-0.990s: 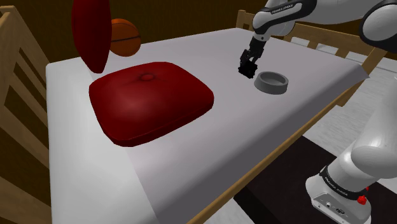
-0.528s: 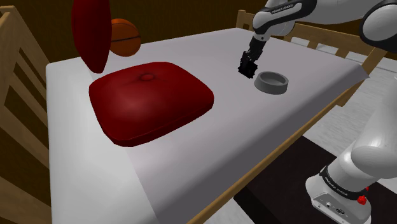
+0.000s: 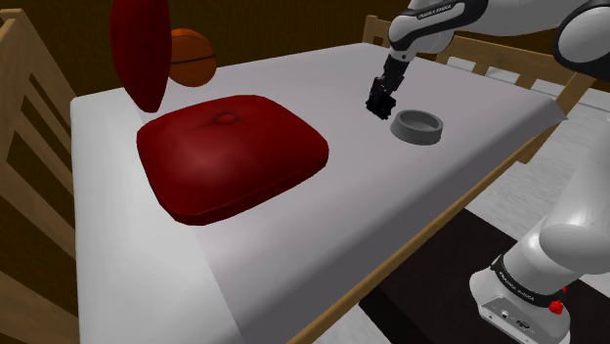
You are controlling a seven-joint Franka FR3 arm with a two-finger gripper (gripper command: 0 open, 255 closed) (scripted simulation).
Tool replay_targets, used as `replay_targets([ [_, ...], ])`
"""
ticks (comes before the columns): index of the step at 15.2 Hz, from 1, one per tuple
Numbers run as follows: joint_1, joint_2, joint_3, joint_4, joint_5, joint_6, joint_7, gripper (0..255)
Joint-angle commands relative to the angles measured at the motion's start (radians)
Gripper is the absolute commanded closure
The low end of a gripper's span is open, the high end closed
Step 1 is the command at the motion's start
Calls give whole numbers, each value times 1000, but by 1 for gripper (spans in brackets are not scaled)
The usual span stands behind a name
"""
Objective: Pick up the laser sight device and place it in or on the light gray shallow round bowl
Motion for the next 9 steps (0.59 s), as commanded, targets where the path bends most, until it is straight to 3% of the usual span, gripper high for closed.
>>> replay_targets([
  [1, 0, -7, -1, 16, -4, -23, 5, 255],
  [9, 0, -26, -5, 99, -18, -123, 23, 255],
])
